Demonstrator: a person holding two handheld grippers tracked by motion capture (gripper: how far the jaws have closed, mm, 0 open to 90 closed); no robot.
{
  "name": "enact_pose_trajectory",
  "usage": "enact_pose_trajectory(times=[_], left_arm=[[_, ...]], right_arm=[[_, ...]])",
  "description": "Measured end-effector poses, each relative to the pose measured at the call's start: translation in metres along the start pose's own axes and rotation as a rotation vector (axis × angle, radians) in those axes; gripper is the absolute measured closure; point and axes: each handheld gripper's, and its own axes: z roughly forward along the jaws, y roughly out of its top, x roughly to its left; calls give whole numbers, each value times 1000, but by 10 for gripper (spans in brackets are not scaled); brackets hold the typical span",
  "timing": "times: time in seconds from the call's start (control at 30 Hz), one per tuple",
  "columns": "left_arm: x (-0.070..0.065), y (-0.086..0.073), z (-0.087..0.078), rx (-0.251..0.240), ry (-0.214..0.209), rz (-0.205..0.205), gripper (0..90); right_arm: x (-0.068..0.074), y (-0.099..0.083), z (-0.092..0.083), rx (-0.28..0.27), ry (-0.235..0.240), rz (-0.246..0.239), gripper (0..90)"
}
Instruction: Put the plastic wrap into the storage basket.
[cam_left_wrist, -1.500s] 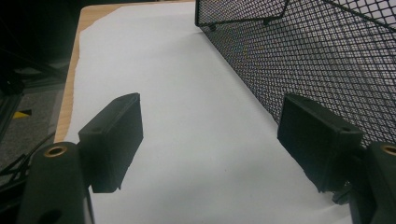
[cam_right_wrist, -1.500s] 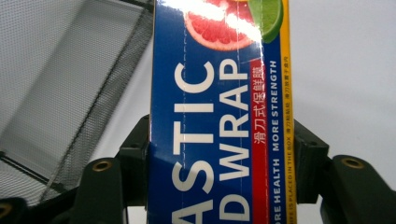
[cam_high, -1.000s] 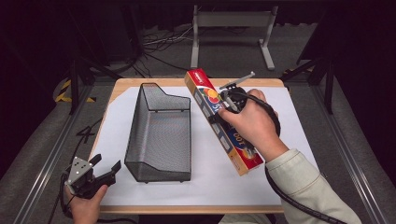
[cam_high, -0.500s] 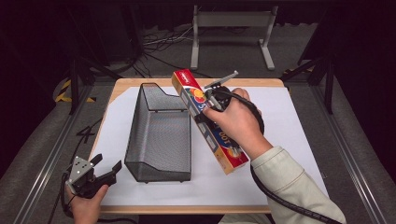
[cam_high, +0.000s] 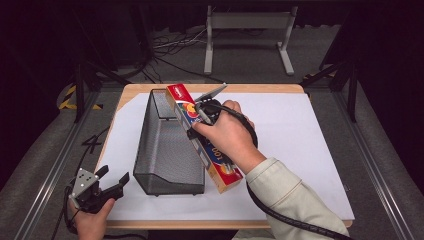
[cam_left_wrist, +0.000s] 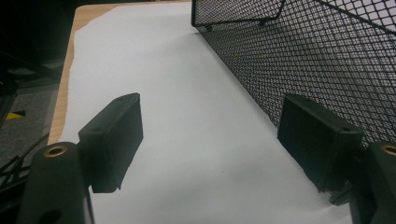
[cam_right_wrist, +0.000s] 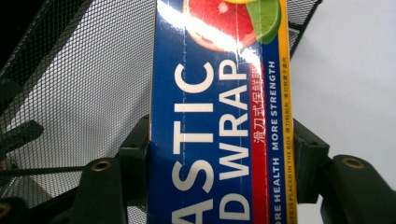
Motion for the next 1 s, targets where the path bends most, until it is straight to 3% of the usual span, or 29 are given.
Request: enact_pose_trajectory(times=[0.2,0.8,1.0], left_arm=[[-2,1,1,-2,1,9,233],[-4,1,3,-1,-6,20,233],[-3,1,3,0,-9,19,233]], right_arm=[[7,4,11,4,30,44,397],[22,4,49,73,18,45,396],[27,5,62,114,-12,38,395]])
